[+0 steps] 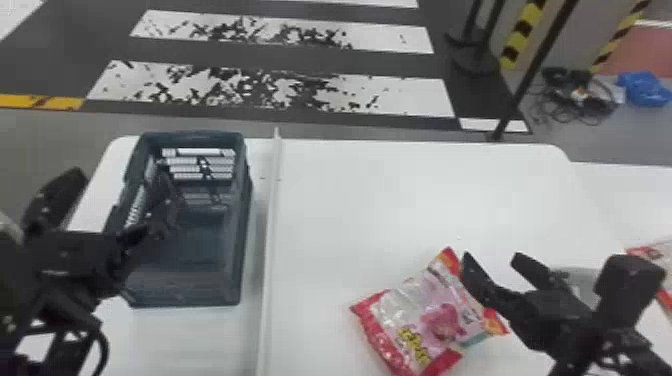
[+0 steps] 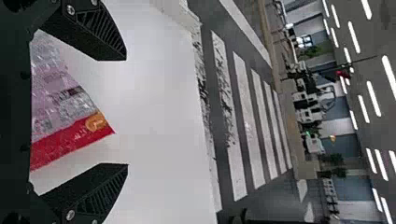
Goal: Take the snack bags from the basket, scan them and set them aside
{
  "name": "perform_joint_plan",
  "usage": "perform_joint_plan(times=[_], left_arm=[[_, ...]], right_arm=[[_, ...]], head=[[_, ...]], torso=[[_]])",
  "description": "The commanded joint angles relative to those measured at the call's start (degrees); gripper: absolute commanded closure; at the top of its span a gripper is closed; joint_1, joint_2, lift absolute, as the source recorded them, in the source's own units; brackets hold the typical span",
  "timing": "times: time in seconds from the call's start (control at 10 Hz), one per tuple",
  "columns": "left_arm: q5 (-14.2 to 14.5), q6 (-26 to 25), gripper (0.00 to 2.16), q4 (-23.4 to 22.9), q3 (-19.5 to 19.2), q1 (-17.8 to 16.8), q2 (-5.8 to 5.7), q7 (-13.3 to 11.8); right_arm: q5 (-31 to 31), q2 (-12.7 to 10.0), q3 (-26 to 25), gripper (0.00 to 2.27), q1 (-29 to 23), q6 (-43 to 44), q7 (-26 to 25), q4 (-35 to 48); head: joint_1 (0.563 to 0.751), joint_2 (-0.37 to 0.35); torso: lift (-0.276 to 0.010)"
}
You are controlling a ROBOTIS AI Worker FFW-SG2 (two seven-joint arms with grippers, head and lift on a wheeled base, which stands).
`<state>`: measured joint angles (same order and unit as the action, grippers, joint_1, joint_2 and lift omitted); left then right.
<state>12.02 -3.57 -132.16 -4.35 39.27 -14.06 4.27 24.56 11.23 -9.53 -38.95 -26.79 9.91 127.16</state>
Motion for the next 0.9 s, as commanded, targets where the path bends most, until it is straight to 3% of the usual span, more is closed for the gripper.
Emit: perform_joint_plan(times=[0.0,0.1,0.2,0.6,0.8], left_arm=[[1.43,1.14,0.07,-0.21,-2.24,1.78,0.0,-0.22],[1.78,1.14,0.07,-0.21,-2.59,2.04,0.0,-0.49],[1.78,1.14,0.07,-0.21,-2.59,2.04,0.0,-0.84],[1.78,0.97,0.07,-0.21,-2.24,1.78,0.09,-1.45],[1.78,0.79,0.07,-0.21,-2.06,1.69,0.0,-1.63]], right_arm=[[2.68,-0.24,0.39,0.57,-0.51,-6.74,4.5,1.25],[4.0,-0.24,1.27,2.1,-0.51,-12.37,6.17,1.95],[4.0,-0.24,2.15,2.26,-0.51,-14.3,8.55,2.31],[2.86,0.02,6.72,2.26,-1.13,-20.98,12.33,2.83],[-1.71,0.11,9.97,2.26,-0.86,-21.69,12.06,1.69]], head=[[0.695,0.007],[0.695,0.071],[0.695,0.126],[0.695,0.242],[0.695,0.284]], torso=[[-0.075],[-0.075],[-0.075],[-0.075],[-0.075]])
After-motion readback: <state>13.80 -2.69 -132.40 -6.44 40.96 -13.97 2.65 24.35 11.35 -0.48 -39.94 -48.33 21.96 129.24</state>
